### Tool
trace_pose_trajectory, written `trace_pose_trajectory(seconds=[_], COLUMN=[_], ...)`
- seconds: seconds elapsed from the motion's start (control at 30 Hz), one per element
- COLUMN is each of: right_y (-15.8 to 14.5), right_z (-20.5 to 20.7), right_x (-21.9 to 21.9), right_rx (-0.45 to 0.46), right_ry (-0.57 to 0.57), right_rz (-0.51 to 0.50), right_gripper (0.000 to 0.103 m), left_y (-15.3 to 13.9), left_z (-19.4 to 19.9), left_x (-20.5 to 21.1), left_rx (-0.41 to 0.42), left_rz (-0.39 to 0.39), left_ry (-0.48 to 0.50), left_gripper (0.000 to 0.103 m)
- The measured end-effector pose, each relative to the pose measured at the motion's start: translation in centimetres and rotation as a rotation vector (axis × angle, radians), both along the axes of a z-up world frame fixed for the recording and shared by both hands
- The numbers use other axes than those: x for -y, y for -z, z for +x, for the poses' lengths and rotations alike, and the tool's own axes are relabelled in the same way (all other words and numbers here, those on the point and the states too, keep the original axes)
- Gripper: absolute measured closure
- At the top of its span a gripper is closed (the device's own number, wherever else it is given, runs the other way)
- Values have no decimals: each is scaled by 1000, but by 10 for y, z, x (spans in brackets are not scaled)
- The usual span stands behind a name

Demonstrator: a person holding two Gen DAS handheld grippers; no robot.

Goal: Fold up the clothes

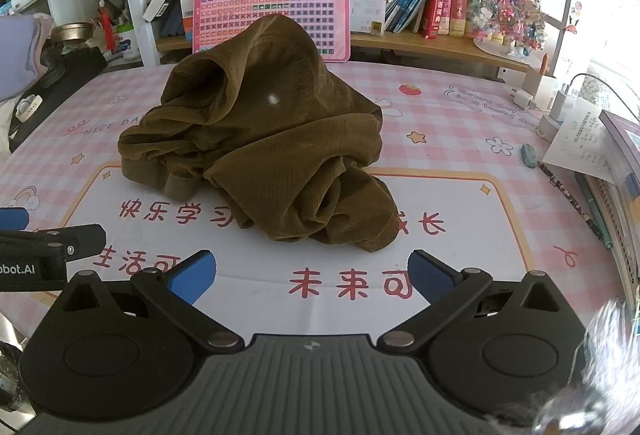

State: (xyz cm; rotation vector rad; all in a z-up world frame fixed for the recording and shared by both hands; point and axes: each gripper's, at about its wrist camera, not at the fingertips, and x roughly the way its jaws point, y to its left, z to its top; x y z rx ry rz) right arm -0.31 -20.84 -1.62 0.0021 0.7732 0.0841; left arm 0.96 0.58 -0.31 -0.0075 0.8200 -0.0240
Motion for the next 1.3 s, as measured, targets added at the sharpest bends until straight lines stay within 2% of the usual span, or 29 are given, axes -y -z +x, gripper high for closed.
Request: trace_pose_trajectory(seconds=[0.53, 0.73, 1.3], right_y=[1, 0, 2], right_z=[2, 2, 5], right_x=[2, 4, 8], right_rx=[-5, -4, -2], right_ry=[-15, -21, -50], right_rz=[4, 6, 11], right_gripper=[0, 0, 0], left_y=[1, -3, -4], left_z=[-2, -6, -11], left_x=[4, 8, 17], left_rx=[5, 57, 63], left_rz=[-10, 22, 3], left_ry=[23, 13, 34], left_gripper=[0, 0, 0])
